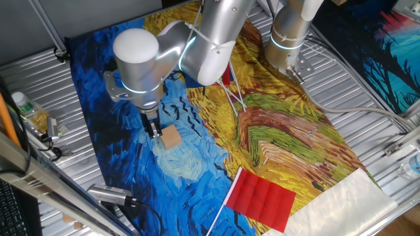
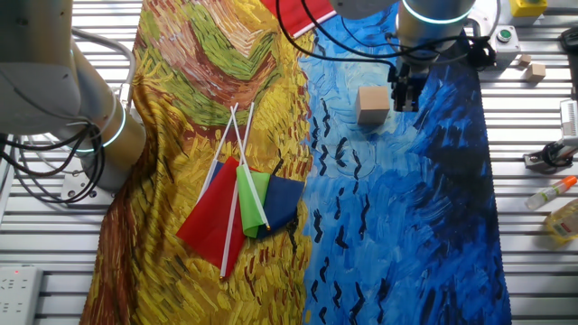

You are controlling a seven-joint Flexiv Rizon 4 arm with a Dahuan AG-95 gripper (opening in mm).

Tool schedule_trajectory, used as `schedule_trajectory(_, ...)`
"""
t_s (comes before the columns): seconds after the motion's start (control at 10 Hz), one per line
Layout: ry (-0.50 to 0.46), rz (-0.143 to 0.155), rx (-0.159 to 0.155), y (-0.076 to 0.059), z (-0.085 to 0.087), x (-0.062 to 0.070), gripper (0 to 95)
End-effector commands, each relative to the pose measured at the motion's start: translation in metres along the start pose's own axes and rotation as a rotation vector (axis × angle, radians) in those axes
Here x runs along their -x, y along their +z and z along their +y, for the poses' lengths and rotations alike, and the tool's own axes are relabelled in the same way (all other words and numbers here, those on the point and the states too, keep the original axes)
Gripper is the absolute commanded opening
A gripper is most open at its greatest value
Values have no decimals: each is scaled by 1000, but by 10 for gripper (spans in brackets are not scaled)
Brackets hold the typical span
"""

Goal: Approach and touch the side of the small block

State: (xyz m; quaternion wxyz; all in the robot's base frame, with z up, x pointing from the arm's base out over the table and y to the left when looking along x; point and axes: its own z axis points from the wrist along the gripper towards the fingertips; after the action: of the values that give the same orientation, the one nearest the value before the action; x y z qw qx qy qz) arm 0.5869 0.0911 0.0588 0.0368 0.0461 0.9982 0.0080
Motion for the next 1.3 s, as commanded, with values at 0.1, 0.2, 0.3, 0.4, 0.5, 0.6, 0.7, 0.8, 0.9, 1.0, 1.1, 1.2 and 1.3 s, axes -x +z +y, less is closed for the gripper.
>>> schedule_trajectory(0.1, 8, -1, -2, 3, 4, -1, 0)
schedule_trajectory(0.2, 12, -1, -3, 4, 5, -2, 0)
schedule_trajectory(0.3, 17, -3, -4, 6, 10, -4, 0)
schedule_trajectory(0.4, 18, -2, -4, 6, 10, -4, 0)
schedule_trajectory(0.5, 19, -2, -3, 8, 11, -5, 0)
schedule_trajectory(0.6, 23, -3, -2, 10, 11, -6, 0)
schedule_trajectory(0.7, 25, -3, -1, 12, 12, -7, 0)
schedule_trajectory(0.8, 25, -3, -1, 13, 12, -7, 0)
schedule_trajectory(0.9, 25, -3, 0, 15, 11, -9, 0)
schedule_trajectory(1.0, 23, -4, 0, 15, 10, -11, 0)
schedule_trajectory(1.1, 22, -4, 0, 15, 10, -12, 0)
schedule_trajectory(1.2, 21, -7, -1, 15, 10, -13, 0)
schedule_trajectory(1.3, 21, -7, -1, 15, 10, -13, 0)
